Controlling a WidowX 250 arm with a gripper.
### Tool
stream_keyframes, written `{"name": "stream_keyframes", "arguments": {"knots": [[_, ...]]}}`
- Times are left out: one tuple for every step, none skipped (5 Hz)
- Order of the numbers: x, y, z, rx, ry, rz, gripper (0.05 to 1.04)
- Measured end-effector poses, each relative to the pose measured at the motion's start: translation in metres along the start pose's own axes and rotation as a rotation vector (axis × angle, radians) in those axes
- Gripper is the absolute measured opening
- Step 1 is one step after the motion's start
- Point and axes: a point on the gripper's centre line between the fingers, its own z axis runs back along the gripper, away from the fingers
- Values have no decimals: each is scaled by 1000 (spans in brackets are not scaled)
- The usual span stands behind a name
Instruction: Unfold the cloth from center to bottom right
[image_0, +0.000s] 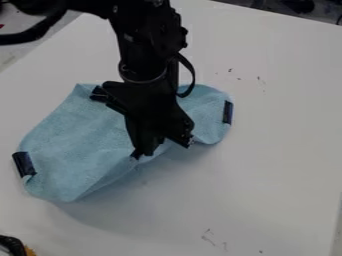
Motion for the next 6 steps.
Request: {"name": "stream_keyframes", "arguments": {"knots": [[-7,-5,3,-22,2,-2,110],[-19,-17,5,-32,76,38,289],[-26,-20,13,-109,76,-8,575],[-32,-21,16,-126,113,-19,884],[-29,-22,24,-115,109,-27,1011],[-19,-20,23,-64,68,-19,1008]]}}
